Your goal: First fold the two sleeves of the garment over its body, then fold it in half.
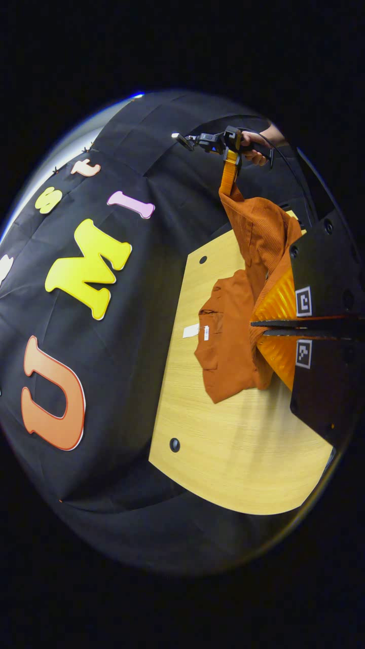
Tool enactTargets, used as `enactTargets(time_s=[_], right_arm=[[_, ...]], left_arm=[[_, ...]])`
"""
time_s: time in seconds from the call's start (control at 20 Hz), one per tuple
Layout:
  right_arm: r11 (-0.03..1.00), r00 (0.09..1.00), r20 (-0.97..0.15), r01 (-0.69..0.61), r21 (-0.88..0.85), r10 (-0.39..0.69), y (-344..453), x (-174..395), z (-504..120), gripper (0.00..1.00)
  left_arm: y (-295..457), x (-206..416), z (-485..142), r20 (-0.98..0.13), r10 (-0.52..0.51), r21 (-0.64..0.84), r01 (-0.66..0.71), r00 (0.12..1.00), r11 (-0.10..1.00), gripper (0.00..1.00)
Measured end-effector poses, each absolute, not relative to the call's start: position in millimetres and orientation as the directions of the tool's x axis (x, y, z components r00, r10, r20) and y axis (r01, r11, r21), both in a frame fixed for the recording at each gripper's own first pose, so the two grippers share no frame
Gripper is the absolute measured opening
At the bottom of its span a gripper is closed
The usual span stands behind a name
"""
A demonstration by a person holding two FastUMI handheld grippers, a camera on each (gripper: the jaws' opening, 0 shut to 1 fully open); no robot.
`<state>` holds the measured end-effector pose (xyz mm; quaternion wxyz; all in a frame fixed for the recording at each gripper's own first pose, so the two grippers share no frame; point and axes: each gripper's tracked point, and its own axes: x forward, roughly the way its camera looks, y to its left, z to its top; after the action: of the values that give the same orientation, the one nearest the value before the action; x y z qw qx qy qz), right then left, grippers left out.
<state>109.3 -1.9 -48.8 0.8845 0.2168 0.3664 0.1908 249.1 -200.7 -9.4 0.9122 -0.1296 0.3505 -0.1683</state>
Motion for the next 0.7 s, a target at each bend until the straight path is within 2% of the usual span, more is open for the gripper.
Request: enactTargets(time_s=[0.1,0.35,0.6,0.7], right_arm=[[0.821,0.638,-0.575,-0.167,0.546,0.513,0,154,-55,0.00],[0.839,0.615,-0.609,-0.171,0.517,0.501,5,275,-98,0.01],[0.849,0.537,-0.673,-0.178,0.498,0.508,23,350,-190,0.01],[0.848,0.518,-0.696,-0.123,0.515,0.497,23,374,-229,0.01]], left_arm=[[-198,295,-11,-0.601,-0.398,-0.343,0.226,0.693,0.912,0.03],[-191,416,-47,-0.614,-0.341,-0.186,0.289,0.712,0.939,0.03],[-186,521,-107,-0.600,-0.269,-0.025,0.319,0.753,0.947,0.03],[-182,547,-141,-0.628,-0.214,0.036,0.303,0.748,0.952,0.02]])
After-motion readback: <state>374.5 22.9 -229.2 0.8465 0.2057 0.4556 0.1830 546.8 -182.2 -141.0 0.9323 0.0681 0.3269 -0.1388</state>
